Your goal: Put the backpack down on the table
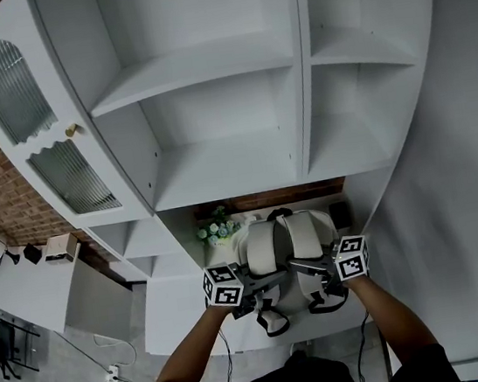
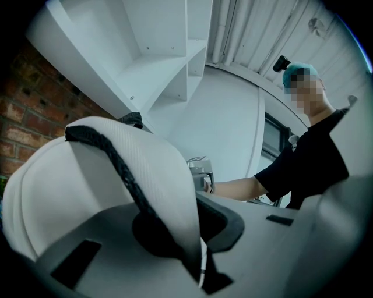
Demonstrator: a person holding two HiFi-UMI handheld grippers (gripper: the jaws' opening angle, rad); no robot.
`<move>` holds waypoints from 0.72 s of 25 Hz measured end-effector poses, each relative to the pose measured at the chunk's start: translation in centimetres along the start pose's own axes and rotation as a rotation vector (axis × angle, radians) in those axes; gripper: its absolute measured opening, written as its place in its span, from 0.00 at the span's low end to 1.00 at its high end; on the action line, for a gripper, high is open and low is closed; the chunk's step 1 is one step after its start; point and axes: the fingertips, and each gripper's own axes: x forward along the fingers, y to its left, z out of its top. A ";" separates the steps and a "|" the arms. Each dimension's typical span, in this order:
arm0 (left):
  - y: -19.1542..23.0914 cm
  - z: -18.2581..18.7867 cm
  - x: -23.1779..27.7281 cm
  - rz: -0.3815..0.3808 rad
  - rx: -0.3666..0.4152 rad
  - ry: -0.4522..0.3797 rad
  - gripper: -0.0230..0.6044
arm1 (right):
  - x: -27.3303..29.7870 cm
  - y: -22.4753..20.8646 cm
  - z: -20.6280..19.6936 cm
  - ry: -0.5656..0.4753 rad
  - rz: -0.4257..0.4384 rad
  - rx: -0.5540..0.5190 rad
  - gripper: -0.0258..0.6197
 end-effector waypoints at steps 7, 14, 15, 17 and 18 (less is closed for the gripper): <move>1.2 -1.4 0.6 0.013 0.002 -0.013 0.10 | 0.0 -1.3 -1.1 0.015 0.012 0.032 0.09; 2.5 -2.6 1.2 0.023 -0.019 -0.030 0.10 | 0.1 -2.4 -1.6 0.025 0.032 0.054 0.09; 2.8 -2.9 1.3 0.031 -0.027 -0.029 0.10 | 0.2 -2.5 -1.9 0.031 0.034 0.062 0.09; 3.4 -3.2 1.4 0.045 -0.040 -0.031 0.10 | 0.2 -3.0 -2.4 0.039 0.037 0.076 0.09; 3.6 -3.4 1.5 0.050 -0.045 -0.031 0.10 | 0.2 -3.3 -2.6 0.038 0.038 0.084 0.09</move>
